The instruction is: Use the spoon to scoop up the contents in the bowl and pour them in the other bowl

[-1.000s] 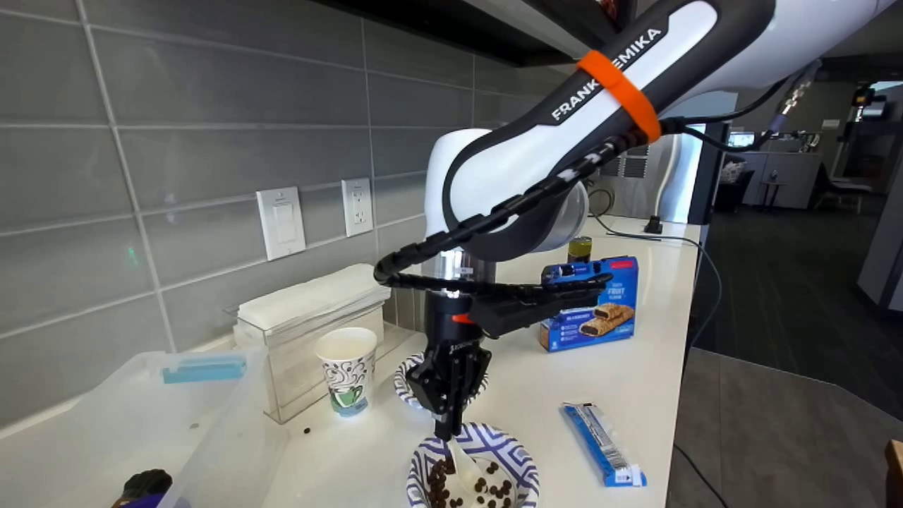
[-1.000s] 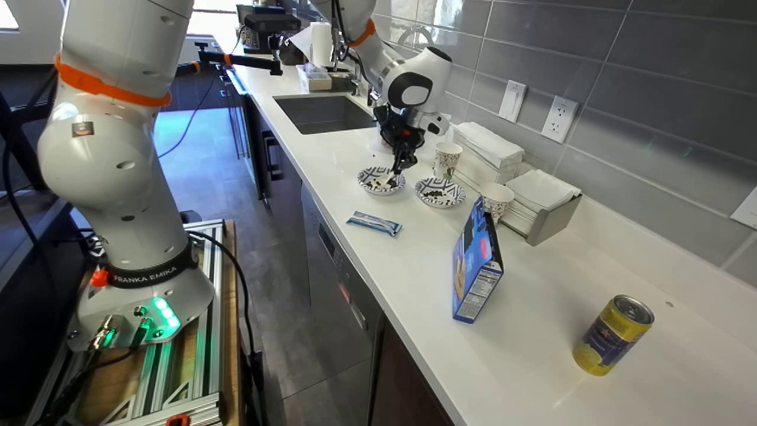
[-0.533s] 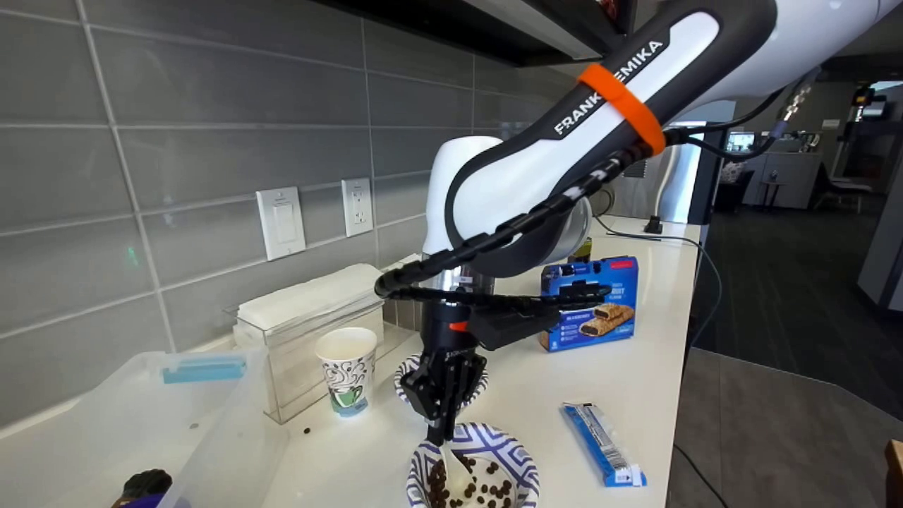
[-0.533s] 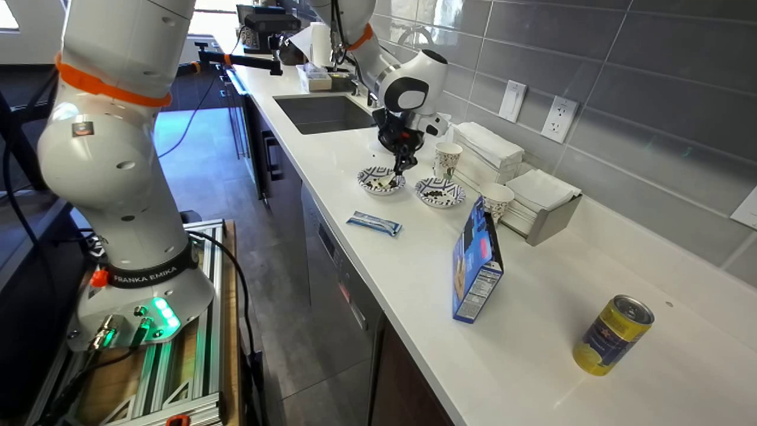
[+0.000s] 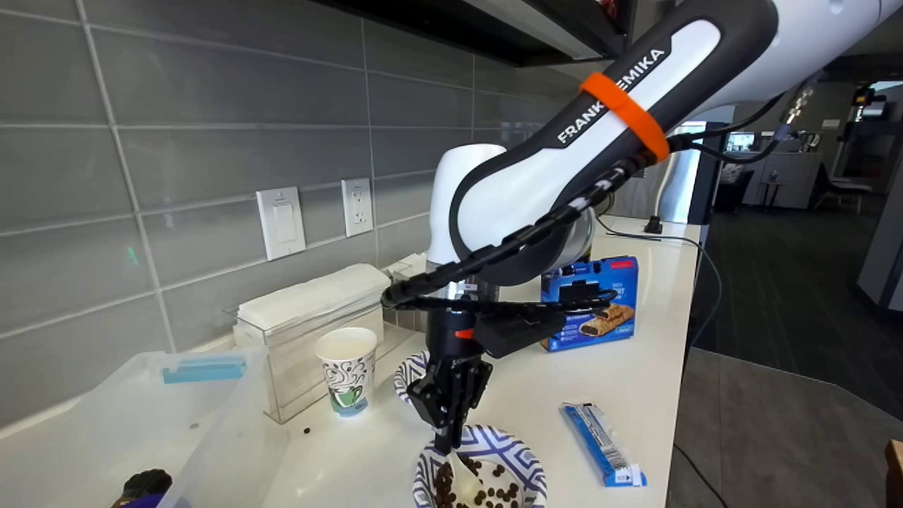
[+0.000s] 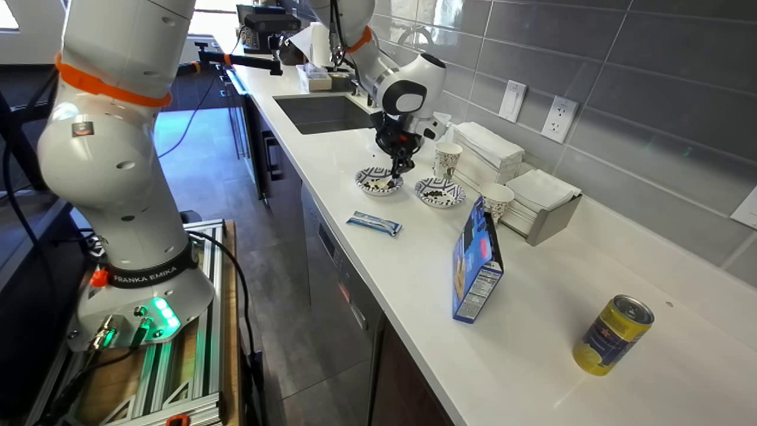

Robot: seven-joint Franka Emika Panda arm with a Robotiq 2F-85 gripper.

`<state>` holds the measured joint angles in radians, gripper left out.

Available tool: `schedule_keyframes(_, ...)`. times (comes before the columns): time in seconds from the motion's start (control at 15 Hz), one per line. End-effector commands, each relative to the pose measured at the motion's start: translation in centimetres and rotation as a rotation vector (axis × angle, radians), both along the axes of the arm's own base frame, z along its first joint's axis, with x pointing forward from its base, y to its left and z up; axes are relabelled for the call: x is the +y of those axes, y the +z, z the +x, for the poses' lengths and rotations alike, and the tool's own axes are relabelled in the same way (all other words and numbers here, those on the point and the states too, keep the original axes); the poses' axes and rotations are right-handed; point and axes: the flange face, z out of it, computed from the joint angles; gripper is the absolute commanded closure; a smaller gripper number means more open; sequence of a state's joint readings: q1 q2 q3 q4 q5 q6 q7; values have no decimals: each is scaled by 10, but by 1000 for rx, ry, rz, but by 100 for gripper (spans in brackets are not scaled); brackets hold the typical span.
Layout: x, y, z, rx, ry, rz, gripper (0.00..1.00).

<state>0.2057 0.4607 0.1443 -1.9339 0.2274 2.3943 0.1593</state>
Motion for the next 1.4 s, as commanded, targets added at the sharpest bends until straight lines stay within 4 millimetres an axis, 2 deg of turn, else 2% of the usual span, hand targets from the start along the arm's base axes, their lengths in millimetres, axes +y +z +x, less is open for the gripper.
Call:
schedule_keyframes(0.0, -1, -2, -10, 43, -17, 12, 97)
schedule_keyframes(0.73, 4, 14, -16, 38, -25, 32, 97)
schedule_keyframes(1.33, -7, 0, -23, 45, -37, 83, 97)
